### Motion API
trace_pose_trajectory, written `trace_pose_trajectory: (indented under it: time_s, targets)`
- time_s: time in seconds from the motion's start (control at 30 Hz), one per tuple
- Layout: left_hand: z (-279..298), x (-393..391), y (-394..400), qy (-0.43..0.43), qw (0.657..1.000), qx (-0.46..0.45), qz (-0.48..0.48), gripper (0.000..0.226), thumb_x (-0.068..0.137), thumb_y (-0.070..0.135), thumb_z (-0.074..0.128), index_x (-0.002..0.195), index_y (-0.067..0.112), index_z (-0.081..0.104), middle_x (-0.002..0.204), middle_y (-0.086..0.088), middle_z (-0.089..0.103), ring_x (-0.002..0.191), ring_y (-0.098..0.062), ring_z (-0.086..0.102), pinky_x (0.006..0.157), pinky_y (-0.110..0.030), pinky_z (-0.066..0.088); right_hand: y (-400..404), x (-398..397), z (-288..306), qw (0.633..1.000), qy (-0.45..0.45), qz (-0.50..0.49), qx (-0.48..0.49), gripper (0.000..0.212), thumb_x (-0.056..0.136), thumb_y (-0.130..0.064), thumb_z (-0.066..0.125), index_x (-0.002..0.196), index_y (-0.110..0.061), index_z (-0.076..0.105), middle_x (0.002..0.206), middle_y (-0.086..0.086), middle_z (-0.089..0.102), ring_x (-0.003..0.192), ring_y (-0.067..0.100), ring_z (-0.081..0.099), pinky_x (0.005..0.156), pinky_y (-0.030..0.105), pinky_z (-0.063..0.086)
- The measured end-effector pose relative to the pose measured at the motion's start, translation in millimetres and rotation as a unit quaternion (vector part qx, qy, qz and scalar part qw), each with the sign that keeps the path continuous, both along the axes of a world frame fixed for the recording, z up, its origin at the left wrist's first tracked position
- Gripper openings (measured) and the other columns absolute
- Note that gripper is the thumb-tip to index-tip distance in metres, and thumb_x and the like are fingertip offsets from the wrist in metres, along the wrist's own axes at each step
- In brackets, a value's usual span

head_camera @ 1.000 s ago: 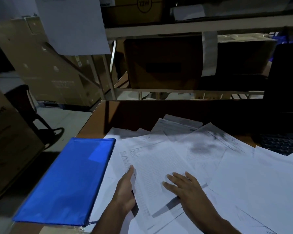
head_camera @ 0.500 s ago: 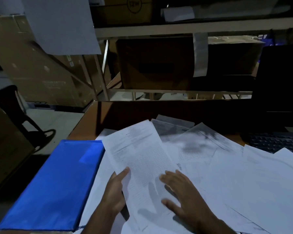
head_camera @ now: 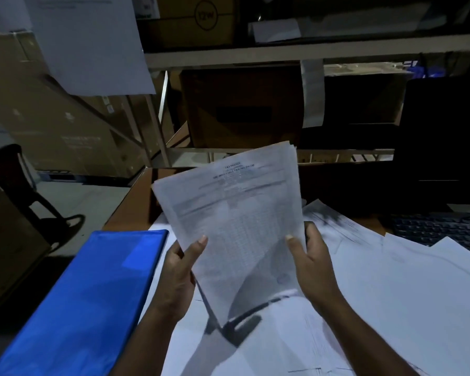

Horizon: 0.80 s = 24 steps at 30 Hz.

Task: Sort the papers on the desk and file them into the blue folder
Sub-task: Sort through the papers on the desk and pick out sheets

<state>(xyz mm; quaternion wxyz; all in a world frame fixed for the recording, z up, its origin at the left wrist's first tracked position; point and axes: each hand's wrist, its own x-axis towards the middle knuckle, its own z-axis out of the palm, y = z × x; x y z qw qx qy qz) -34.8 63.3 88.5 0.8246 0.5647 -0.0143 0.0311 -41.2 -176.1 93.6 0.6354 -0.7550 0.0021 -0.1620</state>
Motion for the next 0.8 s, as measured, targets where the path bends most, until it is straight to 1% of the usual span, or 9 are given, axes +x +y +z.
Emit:
trace_pose_trajectory:
  time_s: [0.1,0.17,0.23,0.3,0.4,0.57,0.67,0.73,0.8]
  targets:
    - [1,-1,-1,-0.031,0.997,0.058,0.036,0.055,0.067,0.053,0.089,0.113,0.030,0.071,0.112,-0.002,0.076,0.111,-0.025,0.072,0.083,-0.033,0.062,2,-6,-13,0.999,0.028,0.009,-0.016,0.011,0.103,-0.020,0.052,0.113,-0.022,0.048,0.102,-0.014,0.061,0.086,-0.003,0.062,0.065,0.010,0.053]
    - [-3,-4,-7,-0.034,0.996,0.079,0.023,0.030,0.075,0.041,0.090,0.101,0.041,0.076,0.106,0.004,0.078,0.106,-0.019,0.075,0.081,-0.032,0.063,4,-8,-21,0.997,0.059,0.034,-0.037,0.015,0.104,-0.020,0.050,0.117,-0.026,0.046,0.103,-0.019,0.059,0.090,-0.004,0.059,0.062,0.012,0.053]
    - [-6,-7,-10,-0.034,0.995,0.091,0.025,0.029,0.078,0.024,0.089,0.097,0.043,0.078,0.103,0.007,0.080,0.102,-0.014,0.076,0.079,-0.029,0.063,6,-9,-22,0.996,0.061,0.030,-0.053,0.011,0.105,-0.022,0.046,0.115,-0.028,0.046,0.100,-0.020,0.058,0.089,-0.001,0.059,0.062,0.014,0.054]
    - [0,-6,-6,-0.042,0.992,0.110,0.038,0.033,0.074,0.033,0.089,0.105,0.032,0.077,0.107,0.002,0.079,0.104,-0.019,0.075,0.078,-0.027,0.062,5,-5,-15,0.997,0.043,0.014,-0.062,0.009,0.106,-0.022,0.043,0.114,-0.024,0.047,0.099,-0.016,0.059,0.087,0.001,0.060,0.064,0.013,0.053]
    - [11,1,2,-0.038,0.993,0.106,0.022,0.047,0.077,0.033,0.086,0.118,0.014,0.070,0.115,-0.006,0.079,0.106,-0.025,0.076,0.081,-0.034,0.063,2,-2,-5,0.998,0.033,0.015,-0.052,0.012,0.107,-0.022,0.043,0.117,-0.026,0.046,0.101,-0.017,0.059,0.088,-0.014,0.059,0.066,0.007,0.050]
    - [-7,5,-8,0.042,0.989,0.129,-0.059,0.031,0.095,0.025,0.066,0.126,0.023,0.068,0.122,0.001,0.077,0.115,-0.022,0.073,0.097,-0.043,0.056,-12,0,-21,0.994,0.071,0.040,-0.077,0.015,0.106,-0.028,0.045,0.119,-0.026,0.051,0.108,-0.021,0.062,0.097,-0.004,0.063,0.072,0.008,0.050]
    - [-39,10,-15,0.081,0.986,0.140,-0.043,0.028,0.100,0.027,0.064,0.127,0.021,0.068,0.120,-0.001,0.078,0.113,-0.027,0.073,0.096,-0.046,0.056,-36,-3,-45,0.970,0.112,0.006,-0.215,0.035,0.102,-0.036,0.052,0.135,-0.025,0.050,0.132,-0.013,0.058,0.126,0.012,0.053,0.096,0.021,0.046]
    - [-55,17,-14,0.121,0.983,0.140,-0.016,0.024,0.101,0.026,0.064,0.125,0.022,0.069,0.117,-0.001,0.079,0.112,-0.030,0.072,0.099,-0.049,0.054,-54,-11,-63,0.921,0.158,-0.051,-0.352,0.060,0.099,-0.049,0.052,0.149,-0.020,0.037,0.155,-0.001,0.039,0.145,0.019,0.031,0.116,0.034,0.029]
    - [-72,25,-10,0.162,0.975,0.150,-0.004,0.027,0.101,0.028,0.065,0.128,0.020,0.067,0.117,-0.005,0.078,0.114,-0.035,0.069,0.104,-0.056,0.052,-69,-20,-78,0.874,0.211,-0.084,-0.430,0.081,0.095,-0.062,0.048,0.157,-0.017,0.021,0.166,0.007,0.015,0.154,0.023,0.008,0.123,0.042,0.008]
